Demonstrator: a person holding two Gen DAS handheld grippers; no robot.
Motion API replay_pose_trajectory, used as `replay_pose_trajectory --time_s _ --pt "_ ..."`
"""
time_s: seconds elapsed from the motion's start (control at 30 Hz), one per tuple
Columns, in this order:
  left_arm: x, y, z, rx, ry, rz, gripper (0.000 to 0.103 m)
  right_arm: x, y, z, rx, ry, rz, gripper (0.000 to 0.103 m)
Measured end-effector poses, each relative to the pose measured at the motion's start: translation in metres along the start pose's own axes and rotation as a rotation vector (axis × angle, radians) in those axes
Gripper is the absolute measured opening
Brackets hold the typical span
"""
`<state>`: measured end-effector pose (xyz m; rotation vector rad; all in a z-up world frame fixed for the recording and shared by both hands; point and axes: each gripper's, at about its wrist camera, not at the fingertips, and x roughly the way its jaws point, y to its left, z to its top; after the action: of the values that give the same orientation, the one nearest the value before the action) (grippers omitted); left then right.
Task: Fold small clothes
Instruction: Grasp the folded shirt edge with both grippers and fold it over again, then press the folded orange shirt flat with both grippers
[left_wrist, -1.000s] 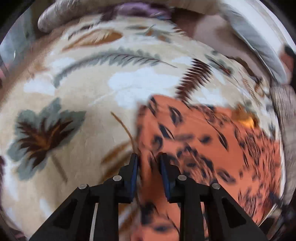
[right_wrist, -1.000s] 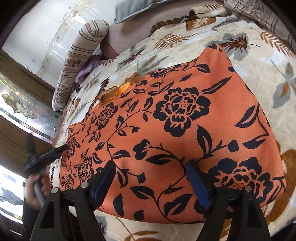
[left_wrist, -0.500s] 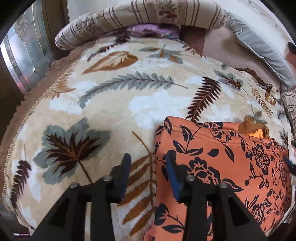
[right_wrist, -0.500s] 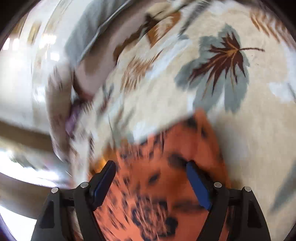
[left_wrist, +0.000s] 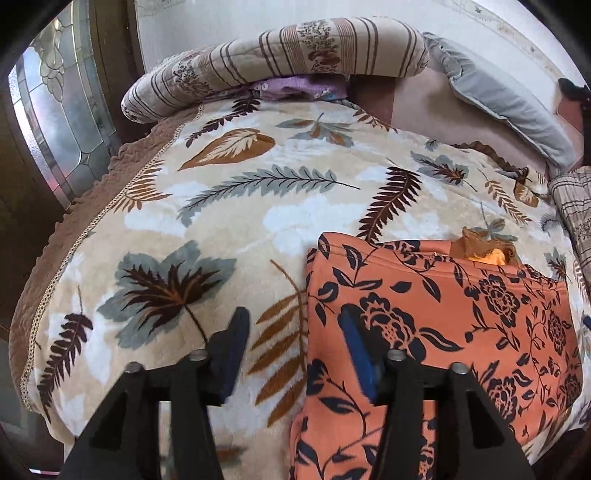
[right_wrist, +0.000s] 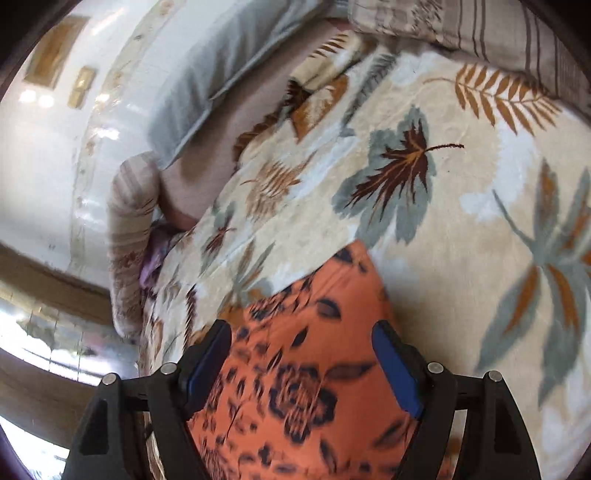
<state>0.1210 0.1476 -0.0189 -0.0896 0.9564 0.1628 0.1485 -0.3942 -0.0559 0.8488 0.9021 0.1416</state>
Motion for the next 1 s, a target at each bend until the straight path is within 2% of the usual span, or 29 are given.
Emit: replay_pose_trajectory --time_s 0.03,0.17,0.3,0.4,0.5,0.6,0.67,0.73,0.87,1.0 --pt "-0.004 -0.001 -0.003 0.001 -0.007 0.004 0.061 -0.005 0.003 -0.012 -0.008 0.014 0.017 0.081" --pt "-0.017 -0.008 -0.015 0.005 -0.023 -0.011 0.062 -0.022 0.007 -0.065 -0.004 0.060 0.072 0.081" --pt "-0.024 -0.021 -0.038 0.005 -0.023 -0.053 0.066 -0.032 -0.008 -0.128 0.090 0.099 0.135 0.081" --pt "-0.023 -0.039 -0.053 0.025 0.003 -0.093 0.066 -0.032 -0.025 -0.157 0.150 0.126 0.130 0.081" --pt "-0.022 -0.059 -0.062 0.073 0.017 -0.097 0.066 -0.034 -0.043 -0.158 0.212 0.105 0.094 0.081" --pt "-0.025 -0.077 -0.069 0.094 0.019 -0.122 0.066 -0.034 -0.059 -0.144 0.268 0.050 0.067 0.081" --pt "-0.026 -0.083 -0.071 0.106 0.023 -0.125 0.066 -0.030 -0.066 -0.135 0.293 0.038 0.085 0.081" --pt "-0.026 -0.089 -0.073 0.121 0.026 -0.123 0.066 -0.027 -0.072 -0.128 0.325 0.020 0.063 0.081" --pt "-0.030 -0.095 -0.073 0.136 0.018 -0.112 0.066 -0.028 -0.075 -0.120 0.330 -0.003 0.089 0.081" --pt "-0.028 -0.097 -0.072 0.126 0.023 -0.118 0.066 -0.023 -0.069 -0.117 0.299 -0.006 0.065 0.081"
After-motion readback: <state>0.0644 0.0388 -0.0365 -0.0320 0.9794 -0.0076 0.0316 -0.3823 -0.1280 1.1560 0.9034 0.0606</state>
